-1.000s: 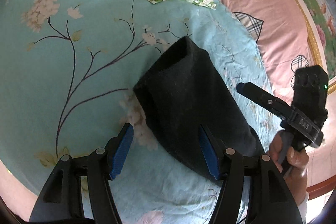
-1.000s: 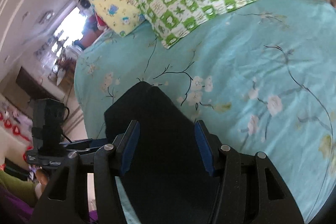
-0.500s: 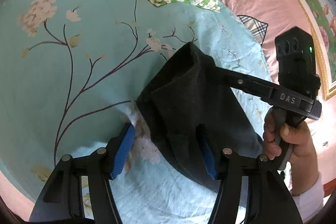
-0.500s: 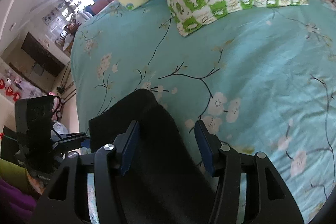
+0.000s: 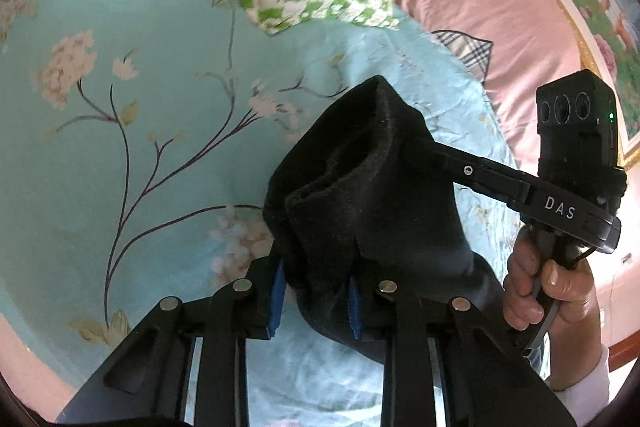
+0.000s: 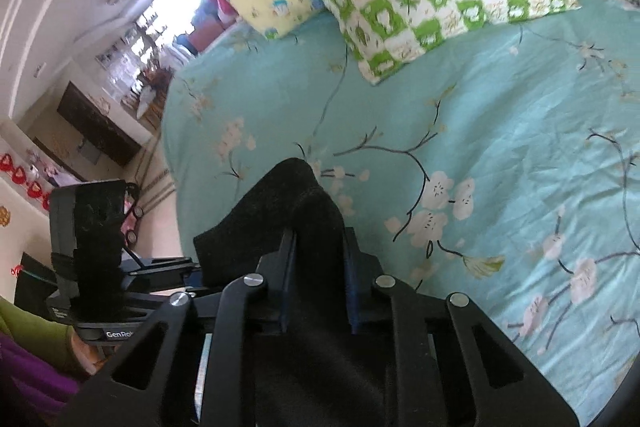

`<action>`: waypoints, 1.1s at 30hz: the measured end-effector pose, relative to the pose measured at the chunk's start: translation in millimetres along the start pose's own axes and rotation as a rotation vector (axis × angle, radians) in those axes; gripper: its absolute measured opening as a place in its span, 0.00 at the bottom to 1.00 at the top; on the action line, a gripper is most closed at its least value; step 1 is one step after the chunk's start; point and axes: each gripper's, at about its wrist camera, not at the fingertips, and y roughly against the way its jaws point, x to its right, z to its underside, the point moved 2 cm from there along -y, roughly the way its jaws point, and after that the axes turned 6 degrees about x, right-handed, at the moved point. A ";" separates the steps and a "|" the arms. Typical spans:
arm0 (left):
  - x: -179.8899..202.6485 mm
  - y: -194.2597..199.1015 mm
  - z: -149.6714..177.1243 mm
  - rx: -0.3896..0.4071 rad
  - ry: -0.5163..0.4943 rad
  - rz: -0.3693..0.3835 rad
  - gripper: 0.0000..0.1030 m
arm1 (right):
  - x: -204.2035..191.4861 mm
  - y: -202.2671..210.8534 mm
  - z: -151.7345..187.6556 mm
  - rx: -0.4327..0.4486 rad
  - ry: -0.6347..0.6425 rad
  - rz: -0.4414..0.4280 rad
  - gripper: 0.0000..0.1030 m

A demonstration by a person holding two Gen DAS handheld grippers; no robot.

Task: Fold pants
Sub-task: 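Lift the folded edge with both grippers and fold it over once more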

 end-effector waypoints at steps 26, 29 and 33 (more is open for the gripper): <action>173.5 76.5 35.9 0.048 -0.308 0.278 0.23 | -17.3 190.6 64.4 0.462 -0.106 -0.003 0.19; 197.7 79.4 49.5 0.038 -0.350 0.307 0.23 | -13.5 211.0 80.7 0.514 -0.129 0.006 0.18; 229.7 76.7 70.8 0.009 -0.408 0.335 0.23 | -5.8 238.9 108.1 0.590 -0.180 0.011 0.18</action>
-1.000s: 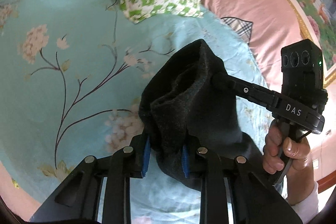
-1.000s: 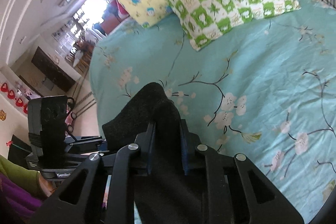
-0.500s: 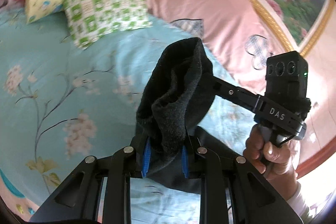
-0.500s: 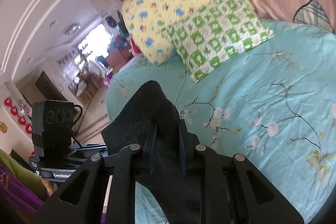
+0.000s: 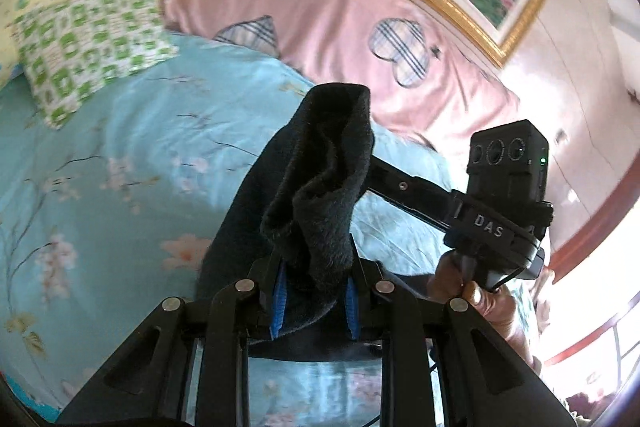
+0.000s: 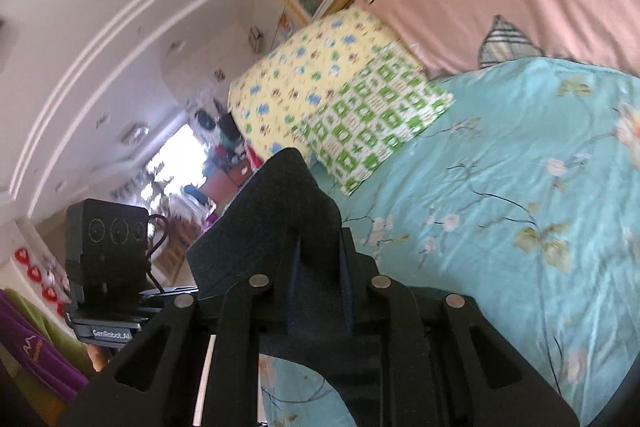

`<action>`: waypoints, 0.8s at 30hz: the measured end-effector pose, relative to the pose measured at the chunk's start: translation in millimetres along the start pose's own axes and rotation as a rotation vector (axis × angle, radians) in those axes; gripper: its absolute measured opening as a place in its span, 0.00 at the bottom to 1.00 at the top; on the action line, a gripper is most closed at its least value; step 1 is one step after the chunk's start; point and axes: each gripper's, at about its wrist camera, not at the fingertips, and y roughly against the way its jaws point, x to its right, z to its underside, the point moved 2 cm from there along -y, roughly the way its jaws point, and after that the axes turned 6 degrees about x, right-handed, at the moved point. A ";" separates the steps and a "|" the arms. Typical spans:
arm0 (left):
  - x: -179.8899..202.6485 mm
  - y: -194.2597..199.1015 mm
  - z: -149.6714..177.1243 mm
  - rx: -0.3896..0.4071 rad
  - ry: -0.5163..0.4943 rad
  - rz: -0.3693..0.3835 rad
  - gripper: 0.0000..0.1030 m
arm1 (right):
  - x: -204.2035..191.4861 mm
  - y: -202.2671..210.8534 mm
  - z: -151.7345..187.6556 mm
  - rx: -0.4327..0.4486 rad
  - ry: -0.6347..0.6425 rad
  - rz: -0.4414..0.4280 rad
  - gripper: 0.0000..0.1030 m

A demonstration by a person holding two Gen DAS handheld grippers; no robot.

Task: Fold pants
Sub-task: 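Lift the folded edge with both grippers and fold it over once more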

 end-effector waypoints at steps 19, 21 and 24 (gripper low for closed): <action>114.5 -76.5 61.4 -0.172 -0.181 0.100 0.23 | 67.5 134.8 59.4 0.194 -0.184 0.124 0.18; 119.0 -84.8 65.9 -0.189 -0.191 0.101 0.23 | 74.2 141.8 65.1 0.198 -0.198 0.140 0.18; 124.9 -94.8 72.8 -0.209 -0.209 0.101 0.23 | 84.9 150.4 72.0 0.207 -0.220 0.153 0.18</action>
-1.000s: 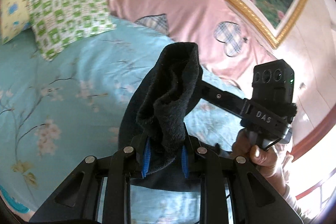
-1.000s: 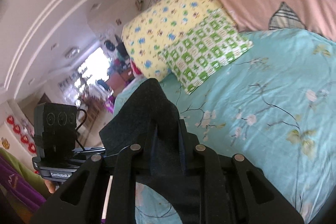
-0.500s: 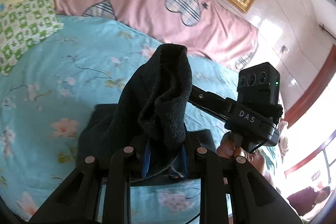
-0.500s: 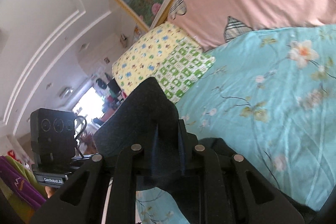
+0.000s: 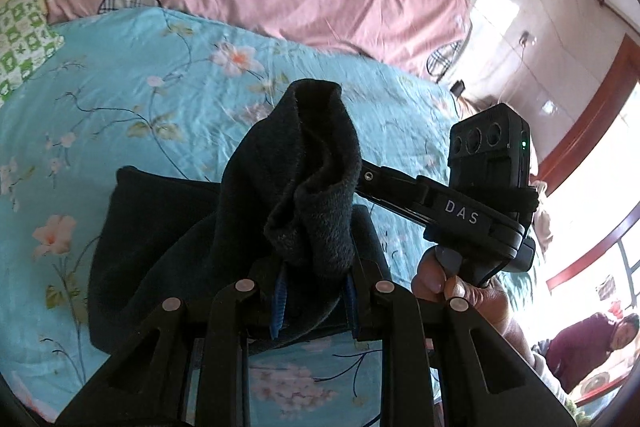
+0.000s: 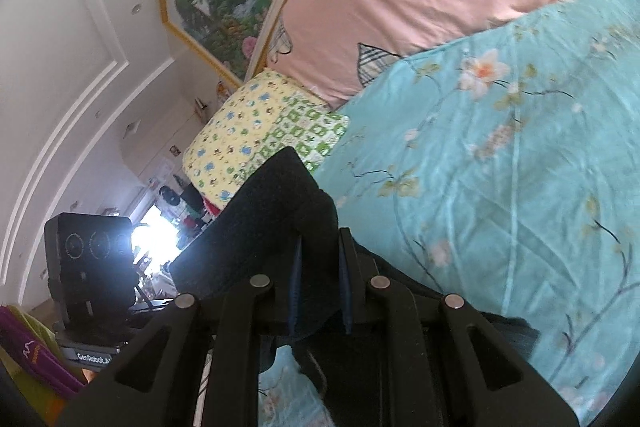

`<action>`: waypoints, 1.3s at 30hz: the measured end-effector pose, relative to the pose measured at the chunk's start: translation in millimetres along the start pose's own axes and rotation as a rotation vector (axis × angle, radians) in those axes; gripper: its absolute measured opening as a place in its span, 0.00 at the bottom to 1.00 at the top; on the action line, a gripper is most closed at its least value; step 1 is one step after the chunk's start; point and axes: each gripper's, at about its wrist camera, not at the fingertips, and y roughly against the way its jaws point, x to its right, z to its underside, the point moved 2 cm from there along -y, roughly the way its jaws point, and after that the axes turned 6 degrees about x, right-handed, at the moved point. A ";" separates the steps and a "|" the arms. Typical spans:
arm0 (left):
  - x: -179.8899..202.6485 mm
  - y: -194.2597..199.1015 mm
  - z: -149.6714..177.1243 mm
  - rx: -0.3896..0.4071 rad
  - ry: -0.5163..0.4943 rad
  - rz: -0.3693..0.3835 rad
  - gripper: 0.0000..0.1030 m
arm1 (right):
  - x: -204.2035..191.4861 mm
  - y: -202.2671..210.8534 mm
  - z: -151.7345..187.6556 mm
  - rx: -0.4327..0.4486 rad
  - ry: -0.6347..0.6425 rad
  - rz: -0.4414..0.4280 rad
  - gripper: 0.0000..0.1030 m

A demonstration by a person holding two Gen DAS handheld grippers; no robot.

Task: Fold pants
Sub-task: 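Lift the folded edge with both grippers and fold it over once more, then lay the folded edge down on the pants and open both grippers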

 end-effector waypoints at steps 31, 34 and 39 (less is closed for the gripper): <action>17.1 -29.0 31.2 -0.084 -0.102 0.122 0.60 | 9.3 95.3 21.2 0.159 -0.065 0.459 0.79; 9.5 -18.3 28.8 -0.072 -0.079 0.129 0.61 | -2.5 96.0 26.0 0.166 -0.055 0.466 0.79; -7.6 -2.3 21.6 -0.034 -0.037 0.119 0.64 | -21.3 88.1 30.4 0.163 -0.033 0.494 0.79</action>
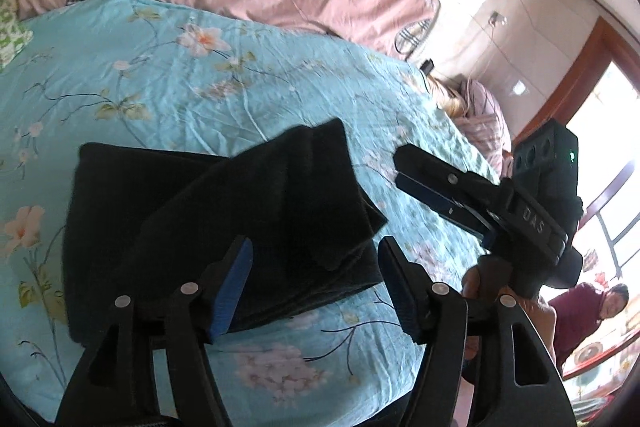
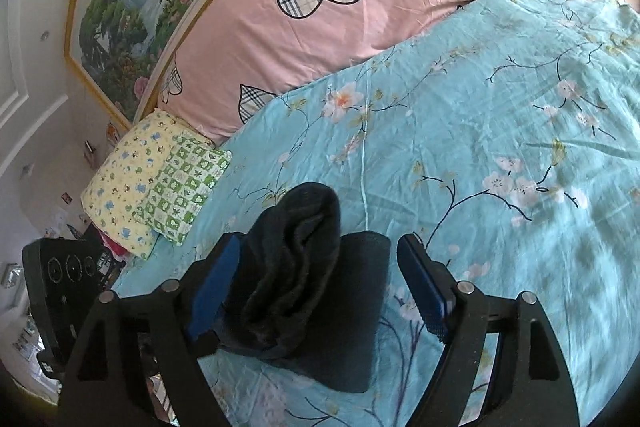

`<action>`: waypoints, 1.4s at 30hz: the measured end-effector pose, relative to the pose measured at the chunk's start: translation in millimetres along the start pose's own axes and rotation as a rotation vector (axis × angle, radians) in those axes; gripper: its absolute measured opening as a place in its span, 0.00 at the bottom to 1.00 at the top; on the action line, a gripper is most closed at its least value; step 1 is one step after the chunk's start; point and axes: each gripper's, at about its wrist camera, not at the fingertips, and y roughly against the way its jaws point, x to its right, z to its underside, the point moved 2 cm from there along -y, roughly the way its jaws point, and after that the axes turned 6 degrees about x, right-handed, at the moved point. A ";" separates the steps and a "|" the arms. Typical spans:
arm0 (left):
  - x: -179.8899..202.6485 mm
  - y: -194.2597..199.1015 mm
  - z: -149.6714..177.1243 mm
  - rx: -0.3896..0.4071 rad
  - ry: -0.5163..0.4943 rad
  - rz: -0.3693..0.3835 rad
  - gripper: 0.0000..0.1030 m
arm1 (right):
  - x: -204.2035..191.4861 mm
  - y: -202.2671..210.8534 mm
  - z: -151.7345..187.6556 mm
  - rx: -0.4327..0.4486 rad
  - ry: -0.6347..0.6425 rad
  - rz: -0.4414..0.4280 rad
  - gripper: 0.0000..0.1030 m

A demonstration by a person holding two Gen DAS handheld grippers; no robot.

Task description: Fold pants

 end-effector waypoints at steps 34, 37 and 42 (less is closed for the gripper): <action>-142.3 46.3 -1.4 0.075 0.293 -0.155 0.71 | -48.7 -31.6 19.6 -0.067 -0.005 0.248 0.98; -149.6 43.8 -0.7 0.066 0.309 -0.152 0.72 | -44.9 -36.6 20.6 -0.077 -0.020 0.262 0.98; -156.7 35.7 -0.8 0.044 0.332 -0.136 0.73 | -36.2 -41.6 23.4 -0.101 -0.059 0.270 0.98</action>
